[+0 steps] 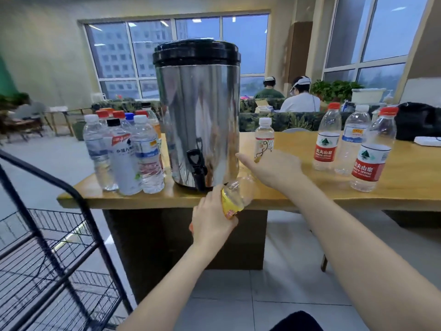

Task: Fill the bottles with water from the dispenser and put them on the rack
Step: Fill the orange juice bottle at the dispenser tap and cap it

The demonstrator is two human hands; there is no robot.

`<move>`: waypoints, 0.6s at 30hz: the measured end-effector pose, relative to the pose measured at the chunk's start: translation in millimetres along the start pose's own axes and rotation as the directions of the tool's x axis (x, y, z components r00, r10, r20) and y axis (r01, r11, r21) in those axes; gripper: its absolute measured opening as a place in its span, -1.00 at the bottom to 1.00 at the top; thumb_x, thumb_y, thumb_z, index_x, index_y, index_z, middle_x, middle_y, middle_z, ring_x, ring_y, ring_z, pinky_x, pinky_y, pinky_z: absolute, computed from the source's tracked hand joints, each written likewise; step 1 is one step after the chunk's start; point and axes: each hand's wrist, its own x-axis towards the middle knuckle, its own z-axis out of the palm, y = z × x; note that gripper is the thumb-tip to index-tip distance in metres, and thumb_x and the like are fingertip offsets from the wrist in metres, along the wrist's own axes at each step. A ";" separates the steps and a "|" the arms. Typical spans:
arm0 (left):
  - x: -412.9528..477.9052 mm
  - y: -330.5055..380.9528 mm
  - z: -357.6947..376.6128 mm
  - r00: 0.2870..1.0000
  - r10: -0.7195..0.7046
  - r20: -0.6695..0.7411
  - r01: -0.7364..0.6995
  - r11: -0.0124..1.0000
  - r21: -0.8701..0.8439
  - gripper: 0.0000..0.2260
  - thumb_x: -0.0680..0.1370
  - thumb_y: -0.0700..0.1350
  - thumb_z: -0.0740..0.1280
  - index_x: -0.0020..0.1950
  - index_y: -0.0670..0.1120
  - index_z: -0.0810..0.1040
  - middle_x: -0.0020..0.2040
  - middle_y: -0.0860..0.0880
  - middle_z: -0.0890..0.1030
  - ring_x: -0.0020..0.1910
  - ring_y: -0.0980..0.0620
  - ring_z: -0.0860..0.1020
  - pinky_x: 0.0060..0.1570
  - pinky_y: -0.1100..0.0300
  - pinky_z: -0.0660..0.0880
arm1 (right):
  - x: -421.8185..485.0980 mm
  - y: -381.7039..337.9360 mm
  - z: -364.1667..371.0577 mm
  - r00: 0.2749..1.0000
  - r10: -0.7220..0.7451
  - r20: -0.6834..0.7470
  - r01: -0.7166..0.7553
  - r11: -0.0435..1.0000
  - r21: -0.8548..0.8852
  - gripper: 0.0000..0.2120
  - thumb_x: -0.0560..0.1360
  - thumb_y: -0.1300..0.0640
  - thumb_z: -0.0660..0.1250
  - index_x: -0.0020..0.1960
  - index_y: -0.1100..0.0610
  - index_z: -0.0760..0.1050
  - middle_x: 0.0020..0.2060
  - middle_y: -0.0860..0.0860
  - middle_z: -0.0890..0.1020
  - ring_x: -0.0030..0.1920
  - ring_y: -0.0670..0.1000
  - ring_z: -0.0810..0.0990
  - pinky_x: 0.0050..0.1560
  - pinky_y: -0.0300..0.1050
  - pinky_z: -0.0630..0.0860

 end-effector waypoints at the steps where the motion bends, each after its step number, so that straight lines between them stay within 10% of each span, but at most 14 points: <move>1: -4.2 -5.1 0.9 1.000 -0.006 -0.004 0.006 0.999 0.049 -0.32 0.33 -0.04 0.53 0.39 0.04 0.31 0.15 0.05 0.56 0.14 0.00 0.55 0.10 0.06 0.51 | -2.8 -7.0 6.9 0.999 -0.002 0.046 0.002 1.000 -0.011 -0.23 0.48 -0.48 -0.23 -0.30 0.12 0.43 -0.33 0.04 0.48 -0.23 0.08 0.46 -0.20 -0.07 0.35; 11: -13.7 -56.9 -3.1 0.921 -0.018 0.389 0.245 0.802 -0.544 -0.45 0.30 -0.17 0.60 0.14 0.22 0.45 0.03 0.10 0.66 0.03 0.18 0.61 0.12 0.19 0.53 | -9.9 -37.1 32.4 0.868 -0.491 -0.082 0.484 0.871 -0.091 -0.44 0.63 -0.15 -0.12 -0.32 0.13 0.40 -0.43 -0.02 0.43 -0.36 0.03 0.45 -0.38 -0.12 0.28; 18: -9.5 -74.0 9.1 0.903 -0.070 0.424 0.315 0.780 -0.542 -0.47 0.30 -0.10 0.61 0.17 0.10 0.46 0.01 0.08 0.65 -0.02 0.19 0.62 0.09 0.15 0.57 | 2.7 -30.3 39.9 0.842 -0.507 0.184 0.388 0.806 0.447 -0.77 0.61 -0.08 0.19 0.08 0.07 0.46 -0.09 -0.01 0.57 -0.06 0.00 0.52 0.00 -0.02 0.50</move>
